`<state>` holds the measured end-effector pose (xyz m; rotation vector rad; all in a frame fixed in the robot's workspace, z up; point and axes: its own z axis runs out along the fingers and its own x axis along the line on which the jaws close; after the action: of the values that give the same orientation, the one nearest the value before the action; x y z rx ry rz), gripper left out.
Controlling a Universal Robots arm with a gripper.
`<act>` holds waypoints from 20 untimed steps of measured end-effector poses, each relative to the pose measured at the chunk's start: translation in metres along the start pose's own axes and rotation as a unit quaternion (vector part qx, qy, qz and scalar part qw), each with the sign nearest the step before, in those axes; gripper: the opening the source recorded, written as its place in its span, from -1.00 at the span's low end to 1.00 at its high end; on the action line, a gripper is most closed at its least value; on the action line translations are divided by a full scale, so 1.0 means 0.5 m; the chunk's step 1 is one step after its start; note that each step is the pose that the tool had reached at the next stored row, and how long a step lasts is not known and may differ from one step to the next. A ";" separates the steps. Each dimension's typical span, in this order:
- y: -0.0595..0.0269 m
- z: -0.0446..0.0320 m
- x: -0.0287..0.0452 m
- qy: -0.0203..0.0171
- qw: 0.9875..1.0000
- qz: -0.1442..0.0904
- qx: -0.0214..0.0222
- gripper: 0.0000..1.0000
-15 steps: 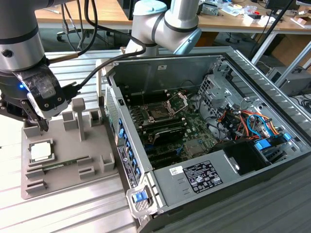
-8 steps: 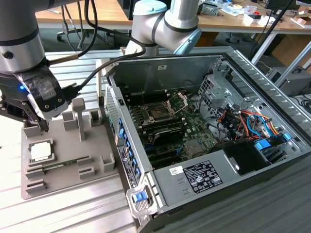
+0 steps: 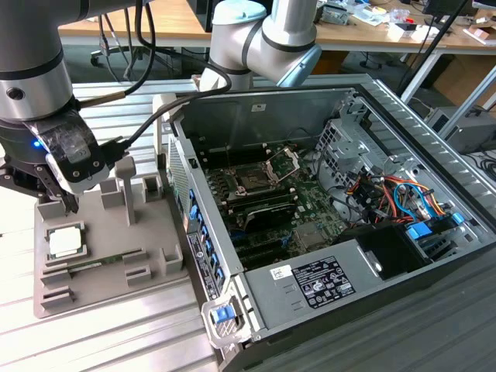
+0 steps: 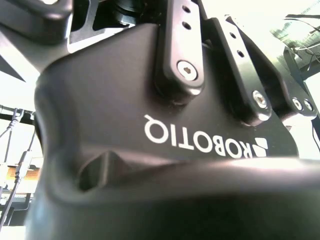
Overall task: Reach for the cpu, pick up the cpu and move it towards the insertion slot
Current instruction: 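Pick up the cpu and move it towards the insertion slot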
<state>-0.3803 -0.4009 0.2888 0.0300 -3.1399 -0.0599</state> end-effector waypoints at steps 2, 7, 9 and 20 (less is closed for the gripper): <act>0.000 0.004 0.000 0.000 1.000 0.000 0.000 -0.79; 0.000 0.010 0.000 0.000 1.000 0.000 0.000 -0.79; 0.000 0.011 0.000 0.000 1.000 0.000 0.000 -0.79; -0.001 0.015 0.000 0.000 1.000 0.000 0.000 -0.79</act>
<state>-0.3803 -0.4009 0.2813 0.0300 -3.1400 -0.0588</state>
